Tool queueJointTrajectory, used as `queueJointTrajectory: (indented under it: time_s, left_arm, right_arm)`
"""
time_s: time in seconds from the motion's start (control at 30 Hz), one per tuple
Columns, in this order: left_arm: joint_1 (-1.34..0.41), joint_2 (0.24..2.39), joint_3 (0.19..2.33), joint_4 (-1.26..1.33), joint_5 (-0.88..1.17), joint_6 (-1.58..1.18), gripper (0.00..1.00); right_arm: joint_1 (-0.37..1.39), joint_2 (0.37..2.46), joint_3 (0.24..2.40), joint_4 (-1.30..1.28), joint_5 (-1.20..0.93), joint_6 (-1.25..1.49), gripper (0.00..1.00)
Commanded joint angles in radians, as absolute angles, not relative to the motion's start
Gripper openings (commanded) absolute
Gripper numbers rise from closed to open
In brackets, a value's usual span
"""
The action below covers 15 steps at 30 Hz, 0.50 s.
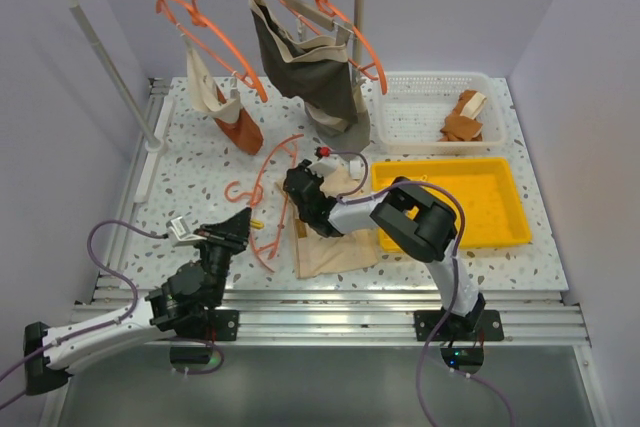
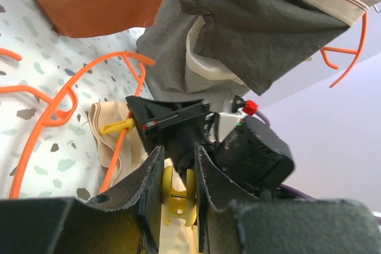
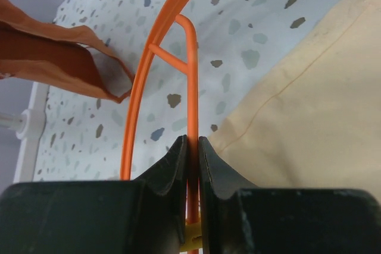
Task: Clip the underwear to the hanger
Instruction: Adjust the hanger at the center of the board, then adjust the underwear at the center of the board.
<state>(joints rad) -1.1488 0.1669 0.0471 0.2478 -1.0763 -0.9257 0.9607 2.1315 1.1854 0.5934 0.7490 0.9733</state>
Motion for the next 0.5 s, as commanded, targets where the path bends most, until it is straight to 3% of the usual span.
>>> queueJointTrajectory:
  time_s: [0.0, 0.17, 0.27, 0.3, 0.4, 0.47]
  left_arm:
    - [-1.155, 0.216, -0.161, 0.437, -1.051, -0.813, 0.00]
    - [-1.154, 0.325, -0.167, 0.543, -1.037, -0.761, 0.00]
    - [-1.152, 0.382, -0.173, 0.610, -1.037, -0.730, 0.00]
    - [-1.154, 0.397, -0.187, 0.644, -1.029, -0.715, 0.00]
    - [-1.146, 0.477, -0.222, 0.803, -0.997, -0.667, 0.00]
    - [-1.132, 0.550, -0.222, 0.875, -0.967, -0.654, 0.00]
  right_arm:
    - [0.928, 2.161, 1.220, 0.595, 0.787, 0.977, 0.00]
    - [0.900, 2.186, 1.215, 0.667, 0.697, 0.890, 0.00]
    - [0.899, 2.189, 1.194, 0.762, 0.640, 0.796, 0.21]
    - [0.896, 2.184, 1.184, 0.808, 0.615, 0.758, 0.35]
    - [0.896, 2.157, 1.137, 0.889, 0.585, 0.695, 0.50]
    - [0.896, 2.125, 1.088, 0.937, 0.572, 0.664, 0.54]
